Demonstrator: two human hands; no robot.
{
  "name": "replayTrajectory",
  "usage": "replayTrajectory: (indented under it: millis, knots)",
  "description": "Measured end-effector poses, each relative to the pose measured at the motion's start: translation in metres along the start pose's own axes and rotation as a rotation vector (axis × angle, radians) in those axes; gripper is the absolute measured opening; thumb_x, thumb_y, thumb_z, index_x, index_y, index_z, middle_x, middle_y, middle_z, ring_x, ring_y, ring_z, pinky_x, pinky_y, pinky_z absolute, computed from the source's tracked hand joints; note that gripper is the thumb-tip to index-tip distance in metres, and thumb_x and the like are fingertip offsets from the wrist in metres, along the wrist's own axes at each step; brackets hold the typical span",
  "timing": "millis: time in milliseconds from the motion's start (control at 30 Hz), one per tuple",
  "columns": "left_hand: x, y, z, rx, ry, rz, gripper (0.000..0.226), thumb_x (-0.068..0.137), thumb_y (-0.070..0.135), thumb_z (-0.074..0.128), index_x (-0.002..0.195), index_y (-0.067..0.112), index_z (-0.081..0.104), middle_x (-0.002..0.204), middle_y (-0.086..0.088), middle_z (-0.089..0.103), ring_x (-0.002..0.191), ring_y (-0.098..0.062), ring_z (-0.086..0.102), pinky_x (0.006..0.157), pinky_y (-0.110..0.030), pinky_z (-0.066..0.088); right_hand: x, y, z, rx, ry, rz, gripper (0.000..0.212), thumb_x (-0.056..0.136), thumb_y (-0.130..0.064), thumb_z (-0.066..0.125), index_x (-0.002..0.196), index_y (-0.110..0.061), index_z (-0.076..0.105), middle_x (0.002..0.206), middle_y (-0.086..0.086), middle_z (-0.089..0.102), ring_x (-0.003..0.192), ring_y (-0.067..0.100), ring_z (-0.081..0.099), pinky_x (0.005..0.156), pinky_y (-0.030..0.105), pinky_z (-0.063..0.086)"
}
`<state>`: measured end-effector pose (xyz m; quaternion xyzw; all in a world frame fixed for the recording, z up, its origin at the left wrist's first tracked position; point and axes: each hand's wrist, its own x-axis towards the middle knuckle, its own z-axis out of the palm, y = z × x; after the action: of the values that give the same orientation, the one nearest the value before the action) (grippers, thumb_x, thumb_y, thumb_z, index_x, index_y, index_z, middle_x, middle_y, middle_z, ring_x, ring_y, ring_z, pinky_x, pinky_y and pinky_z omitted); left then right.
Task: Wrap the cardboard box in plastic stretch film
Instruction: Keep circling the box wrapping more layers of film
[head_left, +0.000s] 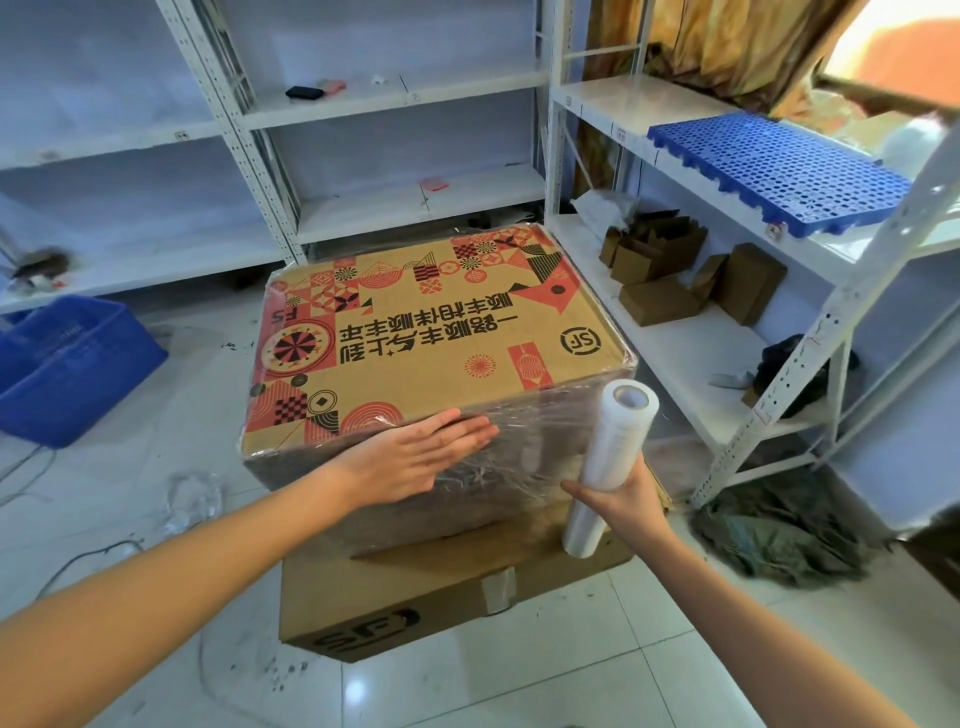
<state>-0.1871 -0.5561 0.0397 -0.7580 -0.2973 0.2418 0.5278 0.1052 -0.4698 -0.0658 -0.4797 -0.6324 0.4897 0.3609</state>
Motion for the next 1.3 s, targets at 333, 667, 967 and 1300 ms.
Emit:
replayTrajectory:
  millis: [333,667,967,1300]
  knots:
    - [0.044,0.016,-0.022,-0.090,0.100,0.123,0.060,0.092,0.015,0.044,0.146,-0.001,0.024,0.152,-0.014,0.026,0.142,-0.027,0.022,0.118,-0.040,0.013,0.003,-0.002,0.000,-0.014,0.090,-0.102,0.078,0.055,-0.045,0.085,0.114,-0.029,0.037,0.103,-0.013,0.049,0.098,-0.008,0.050,0.073,0.011,0.041]
    - [0.059,0.011,-0.013,-0.052,-0.086,0.175,0.061,0.098,0.047,0.027,0.148,0.013,0.016,0.155,-0.001,0.009,0.143,-0.018,0.009,0.114,-0.038,0.003,-0.001,0.014,-0.019,-0.089,-0.181,-0.138,0.071,0.074,-0.020,0.081,0.129,-0.031,0.037,0.118,-0.017,0.053,0.107,-0.003,0.054,0.084,0.016,0.047]
    - [0.063,0.009,-0.013,-0.100,-0.036,0.149,0.063,0.096,0.035,0.022,0.148,0.002,0.009,0.156,-0.011,0.002,0.144,-0.023,0.004,0.117,-0.036,0.002,0.011,0.004,-0.047,-0.196,-0.073,-0.027,0.078,0.058,-0.033,0.089,0.113,-0.054,0.037,0.098,-0.029,0.059,0.087,-0.002,0.060,0.071,0.023,0.049]
    - [0.056,0.019,-0.010,-0.122,-0.037,0.059,0.070,0.096,0.034,0.040,0.148,0.000,0.008,0.156,-0.016,-0.003,0.142,-0.033,-0.005,0.115,-0.044,-0.003,0.029,-0.010,-0.043,-0.208,-0.057,-0.006,0.090,0.062,-0.026,0.088,0.135,-0.021,0.036,0.118,-0.011,0.057,0.112,0.016,0.056,0.094,0.047,0.049]
